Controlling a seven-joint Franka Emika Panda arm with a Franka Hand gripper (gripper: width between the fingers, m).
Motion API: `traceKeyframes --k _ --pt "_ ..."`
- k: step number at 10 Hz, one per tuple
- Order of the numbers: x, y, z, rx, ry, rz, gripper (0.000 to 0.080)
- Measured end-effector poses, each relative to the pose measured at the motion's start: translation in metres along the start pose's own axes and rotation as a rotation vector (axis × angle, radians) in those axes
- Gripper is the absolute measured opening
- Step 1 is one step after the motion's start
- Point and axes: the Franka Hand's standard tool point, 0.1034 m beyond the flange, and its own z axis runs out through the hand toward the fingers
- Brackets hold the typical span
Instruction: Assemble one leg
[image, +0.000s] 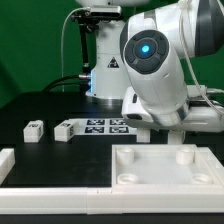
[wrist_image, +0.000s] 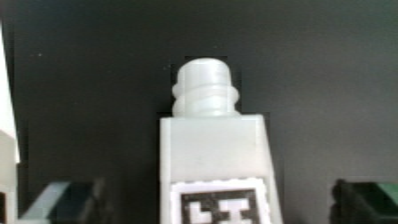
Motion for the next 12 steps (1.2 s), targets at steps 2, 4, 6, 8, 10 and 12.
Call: traceKeyframes --k 2,4,6,8,10,12 --pt "0.000 0.000 0.000 0.000 0.000 0.000 0.0376" --pt "0.000 0.000 0.000 0.000 0.000 0.000 0.0285" --pt "0.000 0.000 0.000 0.000 0.000 0.000 0.0285" --pt "0.000 0.000 0.000 0.000 0.000 0.000 0.0285" --pt "-0.007 0.002 -0.011 0.001 -0.015 -0.011 0.0287" --pt "-0.032 -0.002 -0.040 -0.007 -0.045 -0.029 0.0287"
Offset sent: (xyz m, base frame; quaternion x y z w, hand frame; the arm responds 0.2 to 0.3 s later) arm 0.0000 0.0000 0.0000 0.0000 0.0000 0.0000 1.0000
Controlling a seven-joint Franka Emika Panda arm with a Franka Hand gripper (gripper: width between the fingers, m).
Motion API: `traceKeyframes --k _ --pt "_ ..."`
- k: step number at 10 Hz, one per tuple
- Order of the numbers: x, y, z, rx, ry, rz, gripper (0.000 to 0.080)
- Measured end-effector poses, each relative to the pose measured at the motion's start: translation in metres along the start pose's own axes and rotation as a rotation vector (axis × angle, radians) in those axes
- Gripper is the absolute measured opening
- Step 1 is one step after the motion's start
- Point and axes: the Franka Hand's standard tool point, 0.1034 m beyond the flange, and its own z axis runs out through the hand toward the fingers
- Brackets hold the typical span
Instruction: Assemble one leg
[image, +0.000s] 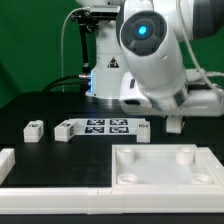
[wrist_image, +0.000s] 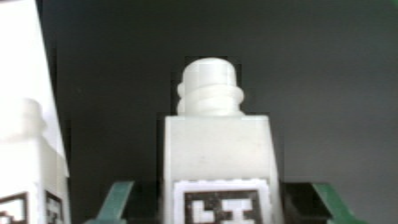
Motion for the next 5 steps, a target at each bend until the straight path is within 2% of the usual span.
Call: traceKeyframes --k 1,2,4,5 --pt "-0.009 -0.005 -0.016 -0.001 -0.006 -0.011 0.0287" --pt "-0.012 -0.011 -0.027 -0.001 0.023 -0.025 0.0287" --pt "-0.010 -0.011 -0.023 -0.002 0.028 -0.024 0.0287" --pt "-0.001 -0.015 -0.028 0.009 0.146 -0.030 0.0287"
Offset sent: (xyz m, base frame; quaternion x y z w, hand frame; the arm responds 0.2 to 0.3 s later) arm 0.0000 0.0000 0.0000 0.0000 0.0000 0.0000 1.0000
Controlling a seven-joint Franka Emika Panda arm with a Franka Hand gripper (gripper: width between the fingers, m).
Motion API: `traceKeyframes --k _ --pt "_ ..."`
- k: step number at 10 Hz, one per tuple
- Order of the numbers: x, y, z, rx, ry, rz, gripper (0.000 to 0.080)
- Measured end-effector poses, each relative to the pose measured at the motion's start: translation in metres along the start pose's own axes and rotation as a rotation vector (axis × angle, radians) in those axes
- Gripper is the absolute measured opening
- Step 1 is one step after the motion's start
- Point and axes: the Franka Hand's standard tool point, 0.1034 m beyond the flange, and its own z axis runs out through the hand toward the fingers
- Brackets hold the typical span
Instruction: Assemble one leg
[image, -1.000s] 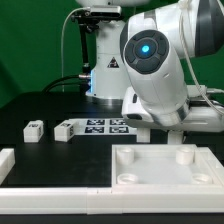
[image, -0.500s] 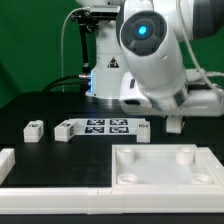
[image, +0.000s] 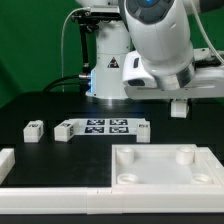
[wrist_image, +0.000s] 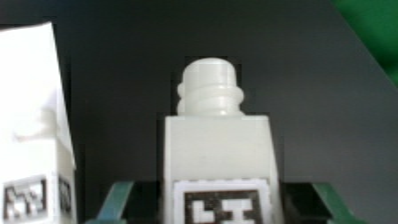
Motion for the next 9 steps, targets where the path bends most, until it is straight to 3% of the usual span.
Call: traceKeyframes --k 2,4,5,6,8,9 --pt "-0.001 0.002 -0.004 -0.004 0.162 -0.038 0.0287" --pt "0.024 0.012 -0.038 -0.013 0.319 -0.142 0.0287" --pt "0.029 0.009 -0.053 -0.019 0.388 -0.179 0.0287" --pt "0.042 -0.003 -0.076 -0.015 0.550 -0.208 0.0287" --pt "0.037 0.004 -0.062 -0.020 0.700 -0.217 0.0287" --pt "0.043 0.001 -0.071 -0.010 0.820 -0.229 0.0287"
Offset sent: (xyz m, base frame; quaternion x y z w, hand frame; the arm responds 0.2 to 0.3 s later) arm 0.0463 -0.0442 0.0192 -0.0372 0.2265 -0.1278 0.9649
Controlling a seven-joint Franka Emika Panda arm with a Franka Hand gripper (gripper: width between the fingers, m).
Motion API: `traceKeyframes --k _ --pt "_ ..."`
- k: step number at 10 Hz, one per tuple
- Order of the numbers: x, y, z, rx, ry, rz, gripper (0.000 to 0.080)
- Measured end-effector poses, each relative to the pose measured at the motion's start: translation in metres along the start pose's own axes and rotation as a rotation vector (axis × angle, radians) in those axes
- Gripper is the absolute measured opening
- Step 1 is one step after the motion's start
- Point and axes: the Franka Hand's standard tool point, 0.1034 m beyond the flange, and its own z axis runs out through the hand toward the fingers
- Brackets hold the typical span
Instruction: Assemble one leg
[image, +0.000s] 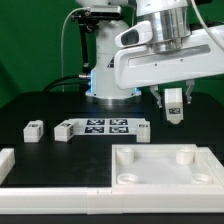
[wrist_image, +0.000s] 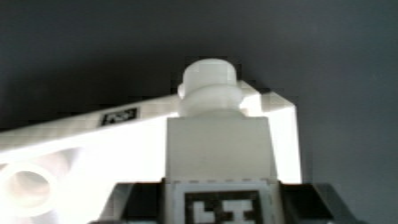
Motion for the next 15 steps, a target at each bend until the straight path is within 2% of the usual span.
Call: traceKeyframes --k 1,2,3,4,7,10,11,12,13,14,15 --pt "0.001 -0.003 -0.001 -0.001 0.114 -0.027 0.0287" --pt "0.008 -0.018 0.002 0.007 0.156 -0.094 0.0287" --pt "0.024 -0.026 0.006 0.009 0.186 -0.165 0.0287" --pt "0.031 -0.027 0.009 0.007 0.178 -0.206 0.0287" --pt "0.031 -0.027 0.012 0.006 0.165 -0.220 0.0287" --pt "0.088 -0.054 0.030 0.037 0.136 -0.279 0.0287" --pt "0.100 -0.065 0.033 0.049 0.114 -0.286 0.0287" --pt "0.110 -0.070 0.032 0.055 0.138 -0.287 0.0287" --pt "0.110 -0.066 0.033 0.052 0.183 -0.284 0.0287" --pt "0.106 -0.065 0.035 0.050 0.167 -0.284 0.0287" --pt "0.109 -0.061 0.034 0.043 0.196 -0.318 0.0287"
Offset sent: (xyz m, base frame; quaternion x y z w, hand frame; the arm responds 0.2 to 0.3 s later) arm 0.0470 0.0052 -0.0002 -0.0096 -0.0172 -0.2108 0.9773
